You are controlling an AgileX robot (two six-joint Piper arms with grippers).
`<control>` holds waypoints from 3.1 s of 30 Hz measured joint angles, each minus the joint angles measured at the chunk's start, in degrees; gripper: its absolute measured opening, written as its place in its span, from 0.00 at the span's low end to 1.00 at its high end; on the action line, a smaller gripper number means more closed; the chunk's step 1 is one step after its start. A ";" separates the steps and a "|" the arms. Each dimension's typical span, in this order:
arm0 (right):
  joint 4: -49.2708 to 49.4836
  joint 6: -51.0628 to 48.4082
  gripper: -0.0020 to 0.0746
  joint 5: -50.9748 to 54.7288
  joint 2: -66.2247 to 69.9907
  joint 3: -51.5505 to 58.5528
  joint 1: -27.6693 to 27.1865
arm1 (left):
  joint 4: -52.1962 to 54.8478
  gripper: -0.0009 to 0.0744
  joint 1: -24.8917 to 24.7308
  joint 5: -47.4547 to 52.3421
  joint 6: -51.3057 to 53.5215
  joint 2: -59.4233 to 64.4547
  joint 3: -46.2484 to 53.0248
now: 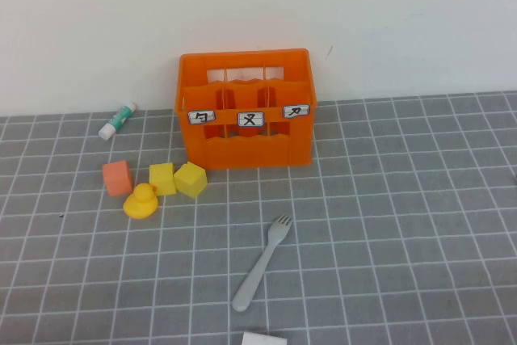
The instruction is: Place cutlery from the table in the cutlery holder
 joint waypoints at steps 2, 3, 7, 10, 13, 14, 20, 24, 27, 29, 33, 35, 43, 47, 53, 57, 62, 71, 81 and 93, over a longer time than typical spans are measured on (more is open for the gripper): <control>0.00 0.00 0.02 0.00 0.00 0.00 0.00 | 0.00 0.01 0.00 0.00 0.00 0.00 0.00; 0.00 0.00 0.02 0.00 0.00 0.00 0.00 | 0.00 0.01 0.00 0.00 0.00 0.00 0.00; 0.00 0.00 0.02 0.00 0.00 0.00 0.00 | 0.00 0.01 0.00 0.00 0.00 0.00 0.00; 0.00 0.00 0.02 0.00 0.00 0.00 0.00 | 0.00 0.01 0.00 0.00 0.00 0.00 0.00; 0.00 0.00 0.02 0.00 0.00 0.00 0.00 | 0.00 0.01 0.00 0.00 0.00 0.00 0.00; 0.00 0.00 0.02 0.00 0.00 0.00 0.00 | 0.00 0.01 0.00 0.00 0.00 0.00 0.00; 0.00 0.00 0.02 0.00 0.00 0.00 0.00 | 0.00 0.01 0.00 0.00 0.00 0.00 0.00; 0.00 0.00 0.02 0.00 0.00 0.00 0.00 | 0.00 0.01 0.00 0.00 0.00 0.00 0.00; 0.00 0.00 0.02 0.00 0.00 0.00 0.00 | 0.00 0.01 0.00 0.00 0.00 0.00 0.00; 0.00 0.00 0.02 0.00 0.00 0.00 0.00 | 0.00 0.01 0.00 0.00 0.00 0.00 0.00; 0.32 0.22 0.02 0.00 0.00 0.00 0.00 | 0.00 0.01 0.00 0.00 0.00 0.00 0.00; 3.02 1.81 0.02 -0.31 0.00 0.00 0.00 | 0.00 0.01 0.00 0.00 0.00 0.00 0.00; 38.51 21.42 0.02 -1.48 0.00 0.12 0.00 | 0.00 0.01 0.00 0.00 0.00 0.00 0.00; 41.03 20.69 0.02 -1.95 0.00 0.12 0.00 | 0.00 0.01 0.00 0.00 0.00 0.00 0.00; 39.18 11.16 0.02 -0.31 0.00 0.12 0.00 | 0.00 0.01 0.00 0.00 0.00 0.00 0.00; 43.65 0.56 0.02 5.46 0.00 -1.17 0.00 | 0.00 0.01 0.00 0.00 0.00 0.00 0.00; 45.55 -15.09 0.02 14.26 3.20 -10.89 0.00 | 0.00 0.01 0.00 0.00 0.00 0.00 0.00; 40.89 -34.24 0.02 32.95 25.31 -31.89 0.00 | 0.00 0.01 0.00 0.00 0.00 0.00 0.00; 41.98 -52.27 0.02 40.20 43.90 -49.63 3.98 | 0.00 0.01 0.00 0.00 0.00 0.00 0.00; 36.69 -64.60 0.02 44.66 65.25 -61.22 18.22 | 0.00 0.01 0.00 0.00 0.00 0.00 0.00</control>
